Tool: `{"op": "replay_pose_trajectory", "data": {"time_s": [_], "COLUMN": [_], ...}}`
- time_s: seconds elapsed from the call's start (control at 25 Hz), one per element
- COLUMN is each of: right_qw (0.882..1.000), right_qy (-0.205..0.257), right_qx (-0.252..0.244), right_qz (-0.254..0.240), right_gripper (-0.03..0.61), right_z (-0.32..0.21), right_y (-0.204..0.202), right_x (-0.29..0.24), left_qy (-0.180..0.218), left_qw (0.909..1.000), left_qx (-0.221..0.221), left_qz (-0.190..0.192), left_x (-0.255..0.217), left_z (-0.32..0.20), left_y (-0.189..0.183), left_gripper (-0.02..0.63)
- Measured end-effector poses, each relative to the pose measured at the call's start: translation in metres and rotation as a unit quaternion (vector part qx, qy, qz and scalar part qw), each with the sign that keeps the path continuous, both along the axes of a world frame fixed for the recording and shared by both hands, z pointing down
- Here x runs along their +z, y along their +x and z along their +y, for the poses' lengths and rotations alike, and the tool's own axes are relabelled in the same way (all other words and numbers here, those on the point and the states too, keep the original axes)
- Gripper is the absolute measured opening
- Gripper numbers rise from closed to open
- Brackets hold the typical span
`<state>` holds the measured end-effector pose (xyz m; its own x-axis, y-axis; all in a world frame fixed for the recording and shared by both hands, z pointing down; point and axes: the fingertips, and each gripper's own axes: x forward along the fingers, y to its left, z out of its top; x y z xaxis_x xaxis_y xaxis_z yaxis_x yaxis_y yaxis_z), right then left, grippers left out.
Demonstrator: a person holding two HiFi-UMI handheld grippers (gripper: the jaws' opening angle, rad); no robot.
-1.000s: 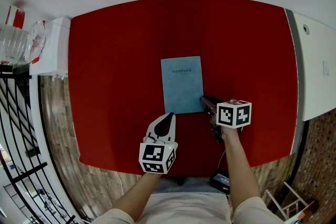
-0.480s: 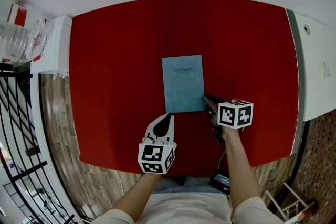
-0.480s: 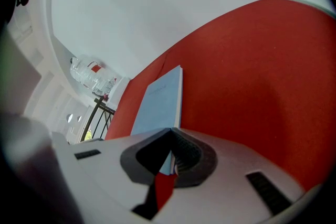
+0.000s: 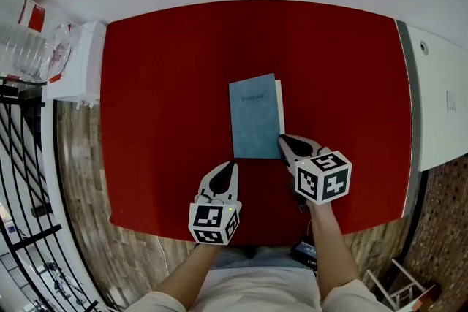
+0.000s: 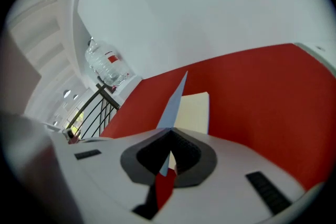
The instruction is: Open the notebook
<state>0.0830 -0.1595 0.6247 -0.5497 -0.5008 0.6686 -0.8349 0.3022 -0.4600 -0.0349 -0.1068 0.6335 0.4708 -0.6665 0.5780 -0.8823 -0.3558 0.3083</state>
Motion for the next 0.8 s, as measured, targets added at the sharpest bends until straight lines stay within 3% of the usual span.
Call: {"op": "replay_pose_trajectory", "data": {"time_s": [0.4,0.8], "right_qw": [0.991,0.972], "right_qy": [0.063,0.05], "right_qx": [-0.119,-0.219], "right_qz": [-0.002,0.073], "right_gripper": [0.006,0.006], "right_z": [0.001,0.002], "right_y": [-0.122,-0.235], "right_x": [-0.061,0.003], "left_qy": [0.005,-0.003], "left_qw": [0.9986,0.9907], "left_qx": [-0.053,-0.135], "left_qz": [-0.003,-0.015], "left_x": [-0.013,-0.012], "left_z": [0.024,0.056], "left_y": [-0.052,-0.134], "left_gripper": [0.006,0.006]}}
